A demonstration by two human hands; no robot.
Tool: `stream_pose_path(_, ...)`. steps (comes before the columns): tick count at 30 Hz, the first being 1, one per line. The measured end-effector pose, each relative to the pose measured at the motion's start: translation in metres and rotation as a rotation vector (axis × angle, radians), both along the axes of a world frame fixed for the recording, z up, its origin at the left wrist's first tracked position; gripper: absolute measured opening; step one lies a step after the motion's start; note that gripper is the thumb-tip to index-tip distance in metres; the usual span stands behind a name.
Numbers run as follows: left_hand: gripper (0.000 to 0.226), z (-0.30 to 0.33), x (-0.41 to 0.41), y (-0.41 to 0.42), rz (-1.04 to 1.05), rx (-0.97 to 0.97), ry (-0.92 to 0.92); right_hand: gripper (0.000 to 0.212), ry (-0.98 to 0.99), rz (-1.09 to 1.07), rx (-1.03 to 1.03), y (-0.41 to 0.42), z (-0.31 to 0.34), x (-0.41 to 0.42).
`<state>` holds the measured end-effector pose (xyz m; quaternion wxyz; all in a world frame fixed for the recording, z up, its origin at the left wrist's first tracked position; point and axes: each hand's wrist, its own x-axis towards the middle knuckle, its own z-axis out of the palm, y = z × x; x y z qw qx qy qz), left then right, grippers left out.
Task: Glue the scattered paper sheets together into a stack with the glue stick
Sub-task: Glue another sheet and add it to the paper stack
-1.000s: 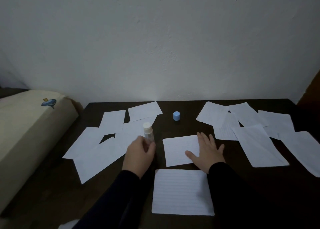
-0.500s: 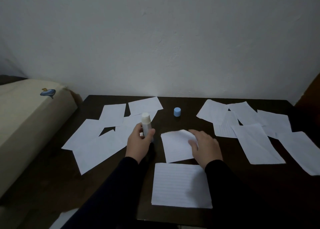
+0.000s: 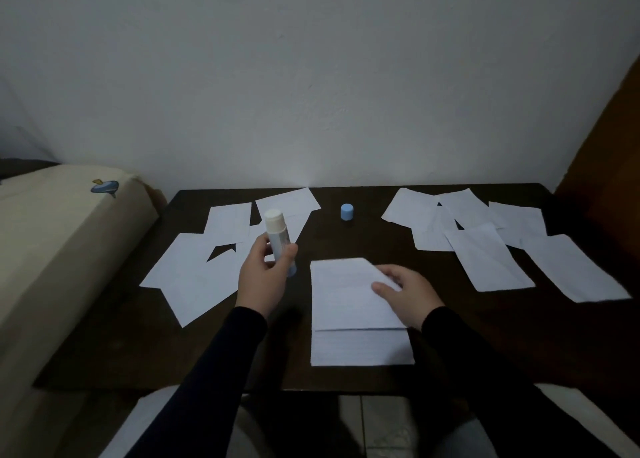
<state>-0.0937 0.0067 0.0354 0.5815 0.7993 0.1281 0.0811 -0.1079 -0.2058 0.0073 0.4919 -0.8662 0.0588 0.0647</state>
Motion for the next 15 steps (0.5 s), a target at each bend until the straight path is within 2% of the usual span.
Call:
stream_pose_path(5,0.052,-0.010,-0.020,0.001,-0.037,0.056,0.029,0.044,0.023,-0.029,-0.176,0.005,-0.021,-0.015)
stream_pose_path(8,0.051,-0.012,-0.028,0.004,-0.035,0.085,0.038,0.057,-0.021,-0.019,-0.472,0.007,-0.032,-0.019)
stream_pose_path(10,0.052,-0.012,-0.032,0.006,-0.039,0.101,0.046,0.053,-0.041,-0.005,-0.609,0.010,-0.037,-0.022)
stream_pose_path(15,0.052,-0.010,-0.036,0.012,-0.039,0.114,0.063,0.044,-0.054,0.062,-0.726,0.016,-0.042,-0.026)
